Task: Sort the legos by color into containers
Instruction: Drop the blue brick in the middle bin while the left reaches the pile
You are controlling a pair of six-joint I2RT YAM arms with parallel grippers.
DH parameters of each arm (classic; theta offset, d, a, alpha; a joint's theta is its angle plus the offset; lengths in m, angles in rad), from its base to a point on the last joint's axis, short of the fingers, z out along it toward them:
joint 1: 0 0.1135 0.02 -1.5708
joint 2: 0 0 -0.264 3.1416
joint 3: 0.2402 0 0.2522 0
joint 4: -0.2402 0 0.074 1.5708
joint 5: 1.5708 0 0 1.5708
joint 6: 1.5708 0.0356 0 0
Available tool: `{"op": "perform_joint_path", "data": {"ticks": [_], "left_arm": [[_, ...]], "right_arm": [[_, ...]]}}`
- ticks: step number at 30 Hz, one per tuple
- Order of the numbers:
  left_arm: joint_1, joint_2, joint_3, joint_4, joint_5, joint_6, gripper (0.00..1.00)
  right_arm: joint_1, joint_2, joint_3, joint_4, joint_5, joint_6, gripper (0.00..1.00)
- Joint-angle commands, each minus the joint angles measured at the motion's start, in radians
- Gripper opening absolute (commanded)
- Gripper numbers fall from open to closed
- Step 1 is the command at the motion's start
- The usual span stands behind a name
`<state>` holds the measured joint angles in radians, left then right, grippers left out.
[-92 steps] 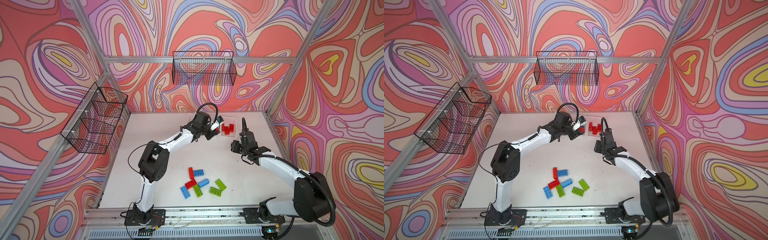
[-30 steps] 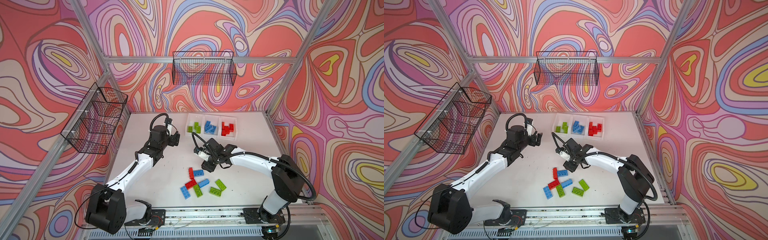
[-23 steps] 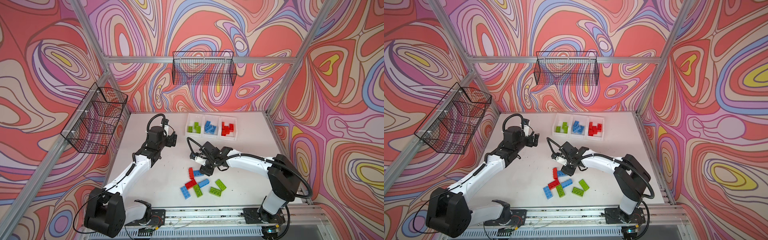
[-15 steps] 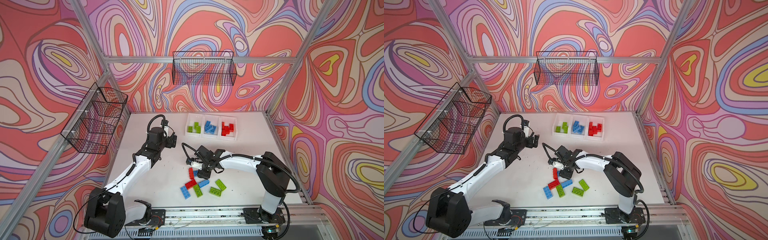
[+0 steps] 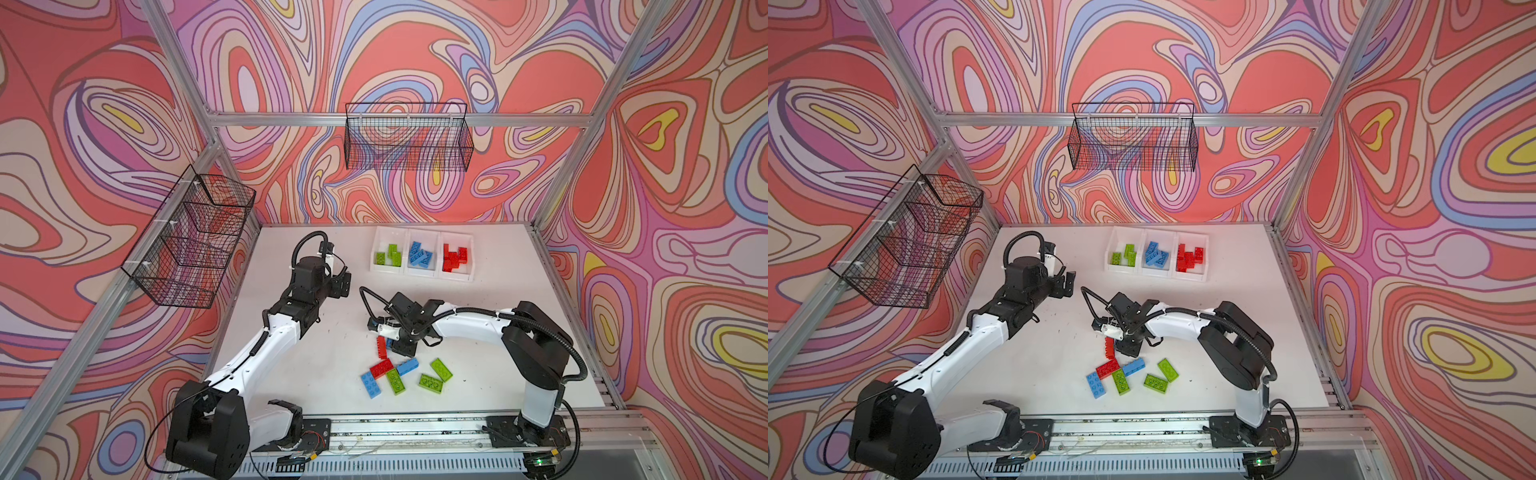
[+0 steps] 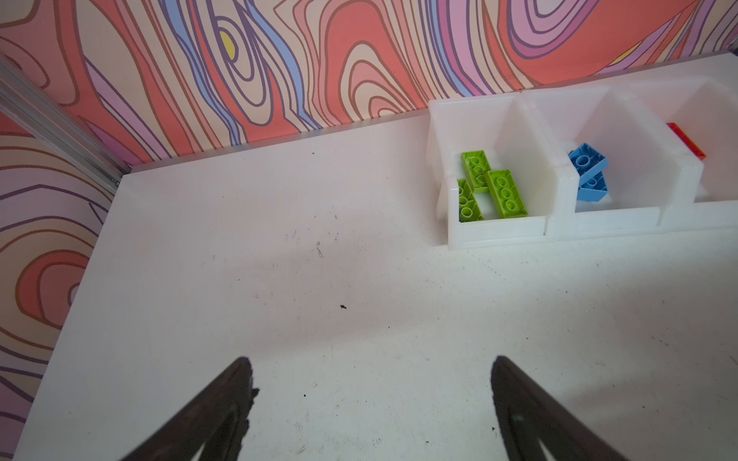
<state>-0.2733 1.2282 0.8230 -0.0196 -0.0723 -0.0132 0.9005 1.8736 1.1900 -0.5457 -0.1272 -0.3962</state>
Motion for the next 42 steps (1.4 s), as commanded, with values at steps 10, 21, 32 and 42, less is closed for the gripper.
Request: {"op": "perform_joint_path", "data": {"ticks": [10, 21, 32, 42], "left_arm": [[0.006, 0.019, 0.005, -0.018, 0.014, -0.011, 0.94], [0.002, -0.060, -0.017, -0.093, 0.082, -0.037, 0.89], [-0.103, -0.096, -0.044, -0.188, 0.091, -0.091, 0.85], [-0.247, -0.006, -0.031, -0.236, 0.078, -0.162, 0.85]], "right_arm": [[-0.133, -0.246, -0.063, 0.145, 0.031, 0.196, 0.22], [-0.396, -0.041, 0.199, 0.240, 0.220, 0.466, 0.25], [-0.480, 0.229, 0.495, 0.231, 0.281, 0.596, 0.35], [-0.503, 0.165, 0.433, 0.285, 0.290, 0.607, 0.60]]}}
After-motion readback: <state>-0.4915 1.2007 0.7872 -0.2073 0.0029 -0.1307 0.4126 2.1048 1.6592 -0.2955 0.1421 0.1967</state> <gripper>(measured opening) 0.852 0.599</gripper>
